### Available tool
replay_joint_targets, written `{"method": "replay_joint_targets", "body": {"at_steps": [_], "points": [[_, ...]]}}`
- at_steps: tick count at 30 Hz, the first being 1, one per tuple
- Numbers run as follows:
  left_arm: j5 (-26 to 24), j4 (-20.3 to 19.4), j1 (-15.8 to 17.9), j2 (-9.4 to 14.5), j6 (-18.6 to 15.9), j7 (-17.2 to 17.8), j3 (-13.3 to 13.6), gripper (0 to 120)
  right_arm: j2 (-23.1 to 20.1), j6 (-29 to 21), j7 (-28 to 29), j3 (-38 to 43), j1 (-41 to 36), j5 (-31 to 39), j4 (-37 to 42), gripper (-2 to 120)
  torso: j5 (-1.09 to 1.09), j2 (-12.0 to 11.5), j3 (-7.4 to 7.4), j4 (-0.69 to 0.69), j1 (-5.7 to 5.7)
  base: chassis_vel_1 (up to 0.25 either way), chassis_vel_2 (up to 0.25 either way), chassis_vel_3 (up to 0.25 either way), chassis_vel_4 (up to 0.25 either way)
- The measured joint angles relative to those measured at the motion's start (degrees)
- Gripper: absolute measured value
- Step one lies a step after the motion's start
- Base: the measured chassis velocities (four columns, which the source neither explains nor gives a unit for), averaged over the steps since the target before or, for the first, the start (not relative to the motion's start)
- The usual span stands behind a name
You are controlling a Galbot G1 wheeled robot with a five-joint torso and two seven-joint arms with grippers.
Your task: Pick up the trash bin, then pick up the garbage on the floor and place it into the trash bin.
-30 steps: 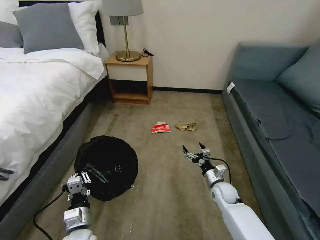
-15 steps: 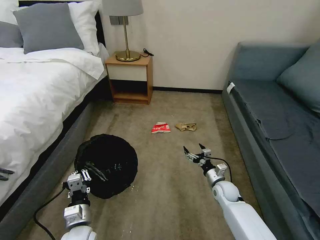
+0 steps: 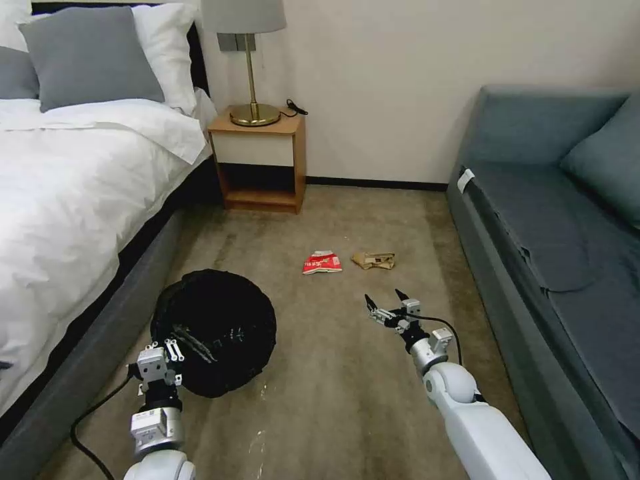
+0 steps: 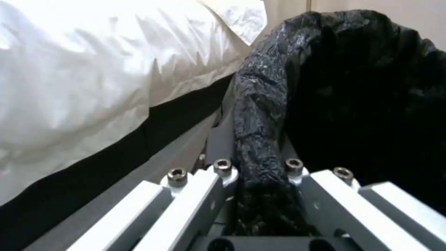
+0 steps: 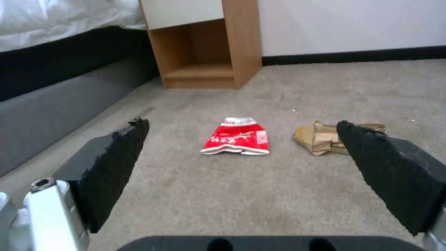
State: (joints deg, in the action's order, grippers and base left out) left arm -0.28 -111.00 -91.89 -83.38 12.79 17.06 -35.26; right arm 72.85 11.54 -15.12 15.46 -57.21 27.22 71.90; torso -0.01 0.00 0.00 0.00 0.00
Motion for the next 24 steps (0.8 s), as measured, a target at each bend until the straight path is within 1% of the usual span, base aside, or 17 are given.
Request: {"method": "replay_joint_targets", "body": {"at_steps": [10, 24], "points": [[-0.09, 0.42, 0.58, 0.62, 0.09, -0.01, -0.19, 4, 0.42, 1.05, -0.93, -0.16, 0.10, -0.66, -1.73, 100, 0.01, 0.00, -0.01, 0.00, -0.01, -0.089, 0.099, 0.092, -0.093], [-0.07, 1.20, 0.52, 0.42, 0.29, -0.03, 0.08, 4, 0.70, 1.97, -1.55, 0.17, -0.06, -0.72, -2.84, 100, 0.01, 0.00, 0.00, 0.00, 0.00, -0.166, 0.158, 0.156, -0.159]]}}
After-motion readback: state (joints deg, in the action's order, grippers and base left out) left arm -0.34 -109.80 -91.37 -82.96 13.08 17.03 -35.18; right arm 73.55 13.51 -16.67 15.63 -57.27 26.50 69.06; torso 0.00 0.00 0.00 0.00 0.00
